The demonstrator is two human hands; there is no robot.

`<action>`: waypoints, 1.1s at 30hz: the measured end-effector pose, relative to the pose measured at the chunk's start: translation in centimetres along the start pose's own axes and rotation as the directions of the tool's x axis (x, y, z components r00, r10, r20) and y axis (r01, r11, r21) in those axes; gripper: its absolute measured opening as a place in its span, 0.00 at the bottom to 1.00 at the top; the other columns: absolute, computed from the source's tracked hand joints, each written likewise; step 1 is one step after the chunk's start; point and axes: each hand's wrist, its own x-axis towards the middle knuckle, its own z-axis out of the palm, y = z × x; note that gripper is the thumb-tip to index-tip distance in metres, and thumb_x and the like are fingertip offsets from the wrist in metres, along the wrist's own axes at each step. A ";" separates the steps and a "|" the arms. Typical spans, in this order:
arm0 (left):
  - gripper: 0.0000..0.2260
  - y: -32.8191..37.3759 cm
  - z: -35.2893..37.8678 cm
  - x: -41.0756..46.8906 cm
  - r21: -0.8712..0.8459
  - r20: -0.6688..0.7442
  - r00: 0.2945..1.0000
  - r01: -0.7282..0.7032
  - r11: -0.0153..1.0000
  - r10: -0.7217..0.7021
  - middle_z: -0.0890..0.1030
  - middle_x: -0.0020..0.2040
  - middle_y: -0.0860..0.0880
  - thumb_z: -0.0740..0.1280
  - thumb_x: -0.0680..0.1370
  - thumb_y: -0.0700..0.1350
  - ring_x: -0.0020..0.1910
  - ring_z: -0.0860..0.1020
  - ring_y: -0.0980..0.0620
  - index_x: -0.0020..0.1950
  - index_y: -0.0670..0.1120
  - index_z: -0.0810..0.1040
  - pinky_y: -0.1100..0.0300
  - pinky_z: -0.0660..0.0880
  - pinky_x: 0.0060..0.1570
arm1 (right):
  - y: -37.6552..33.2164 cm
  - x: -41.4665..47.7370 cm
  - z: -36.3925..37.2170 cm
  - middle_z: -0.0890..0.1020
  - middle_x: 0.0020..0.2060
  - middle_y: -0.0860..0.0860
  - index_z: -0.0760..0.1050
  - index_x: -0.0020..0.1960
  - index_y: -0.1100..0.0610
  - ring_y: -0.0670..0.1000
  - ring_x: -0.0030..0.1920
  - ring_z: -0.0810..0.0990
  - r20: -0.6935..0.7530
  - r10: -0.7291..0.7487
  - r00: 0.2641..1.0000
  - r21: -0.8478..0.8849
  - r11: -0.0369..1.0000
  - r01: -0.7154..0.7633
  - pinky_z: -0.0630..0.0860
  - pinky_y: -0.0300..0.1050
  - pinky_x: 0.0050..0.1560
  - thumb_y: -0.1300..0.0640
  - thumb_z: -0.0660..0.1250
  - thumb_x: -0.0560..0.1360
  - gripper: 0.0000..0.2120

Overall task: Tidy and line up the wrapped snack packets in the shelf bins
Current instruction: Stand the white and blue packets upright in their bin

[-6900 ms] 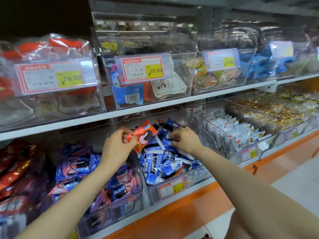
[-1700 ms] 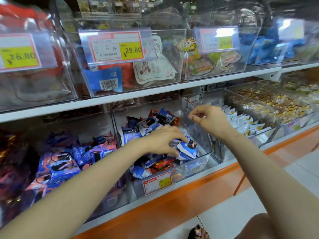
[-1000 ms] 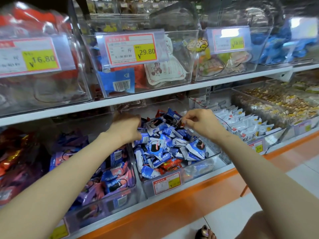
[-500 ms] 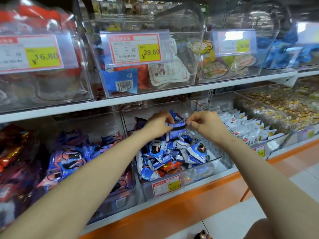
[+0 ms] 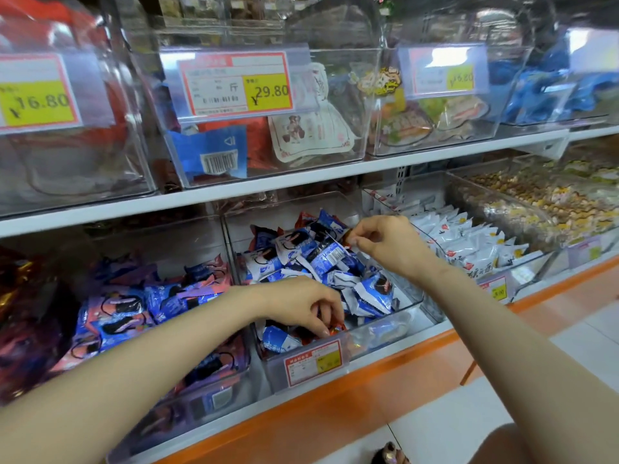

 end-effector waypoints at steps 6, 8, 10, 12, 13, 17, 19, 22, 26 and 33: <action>0.02 -0.2 0.5 0.7 0.155 -0.116 0.991 -0.054 0.986 0.072 0.76 0.43 0.56 0.67 0.75 0.42 0.37 0.71 0.62 0.46 0.49 0.79 0.61 0.71 0.42 | -0.5 -0.4 -0.4 0.83 0.40 0.49 0.81 0.45 0.53 0.46 0.39 0.79 0.018 -0.007 1.000 -0.013 1.000 0.007 0.76 0.43 0.47 0.58 0.67 0.75 0.04; 0.05 -0.5 -0.1 0.0 0.126 -0.175 0.983 -0.035 0.991 0.056 0.75 0.42 0.57 0.67 0.74 0.41 0.37 0.71 0.62 0.43 0.51 0.77 0.58 0.73 0.44 | -0.8 -0.6 -0.5 0.82 0.39 0.48 0.82 0.45 0.53 0.42 0.37 0.76 0.068 -0.009 0.998 0.001 1.000 0.009 0.74 0.40 0.45 0.57 0.68 0.75 0.04; 0.07 -0.5 -1.1 -0.6 0.045 -0.178 0.984 -0.022 0.999 0.029 0.78 0.45 0.56 0.67 0.75 0.41 0.37 0.73 0.60 0.44 0.54 0.76 0.56 0.74 0.45 | -1.0 -0.8 -0.4 0.82 0.39 0.47 0.81 0.45 0.53 0.43 0.37 0.76 0.114 -0.018 0.993 -0.006 1.000 0.019 0.73 0.41 0.46 0.58 0.68 0.74 0.03; 0.08 0.0 -1.4 -0.9 0.014 -0.079 0.996 -0.029 0.999 0.030 0.78 0.48 0.55 0.69 0.75 0.42 0.40 0.73 0.59 0.51 0.54 0.77 0.59 0.72 0.45 | -1.2 -0.8 -0.4 0.81 0.39 0.47 0.81 0.46 0.53 0.45 0.40 0.76 0.129 -0.014 0.992 -0.009 1.000 0.016 0.74 0.42 0.48 0.57 0.68 0.74 0.03; 0.12 0.4 -1.1 -0.9 0.038 -0.022 0.999 -0.037 0.999 0.038 0.76 0.49 0.55 0.69 0.75 0.43 0.43 0.72 0.58 0.57 0.53 0.76 0.61 0.71 0.46 | -1.2 -0.8 -0.4 0.82 0.39 0.47 0.81 0.46 0.53 0.45 0.40 0.77 0.128 -0.008 0.992 -0.003 1.000 0.008 0.75 0.43 0.48 0.57 0.68 0.75 0.03; 0.12 1.0 0.9 0.2 0.160 0.046 0.997 -0.062 0.985 0.055 0.68 0.49 0.53 0.67 0.76 0.43 0.45 0.69 0.55 0.59 0.49 0.75 0.69 0.65 0.41 | -1.3 -1.0 -0.6 0.83 0.41 0.48 0.81 0.47 0.53 0.46 0.41 0.78 0.132 0.012 0.991 0.013 1.000 -0.014 0.76 0.45 0.49 0.56 0.68 0.75 0.04; 0.06 1.0 1.1 0.5 0.182 -0.001 0.999 -0.050 0.982 0.051 0.71 0.48 0.52 0.67 0.76 0.43 0.42 0.69 0.58 0.53 0.47 0.77 0.69 0.64 0.39 | -1.3 -1.2 -0.6 0.83 0.41 0.49 0.81 0.46 0.53 0.46 0.41 0.78 0.133 0.009 0.991 0.007 1.000 -0.010 0.76 0.45 0.49 0.56 0.68 0.75 0.04; 0.02 0.6 -0.2 -0.2 0.136 -0.108 0.994 -0.011 0.991 0.026 0.77 0.47 0.52 0.70 0.74 0.43 0.40 0.71 0.60 0.47 0.49 0.79 0.63 0.70 0.43 | -1.6 -1.6 -0.8 0.83 0.39 0.49 0.82 0.45 0.54 0.43 0.37 0.77 0.143 0.007 0.990 0.088 0.996 -0.019 0.74 0.40 0.45 0.59 0.69 0.74 0.03; 0.06 0.3 -3.6 -2.4 -0.073 -0.414 0.910 -0.066 0.995 0.030 0.77 0.41 0.56 0.71 0.73 0.38 0.41 0.75 0.62 0.42 0.50 0.80 0.66 0.72 0.47 | -2.5 -2.2 -1.9 0.83 0.42 0.50 0.81 0.52 0.57 0.39 0.39 0.79 0.314 -0.041 0.949 0.397 0.913 -0.091 0.73 0.29 0.42 0.63 0.71 0.72 0.09; 0.09 2.1 -4.9 -3.2 -0.355 -0.660 0.751 -0.315 0.880 0.003 0.80 0.40 0.51 0.69 0.73 0.32 0.36 0.76 0.64 0.43 0.46 0.78 0.70 0.74 0.42 | -3.4 -2.1 -1.8 0.81 0.40 0.46 0.78 0.46 0.50 0.40 0.40 0.77 0.225 -0.088 0.970 0.430 0.903 -0.018 0.71 0.32 0.43 0.61 0.76 0.67 0.12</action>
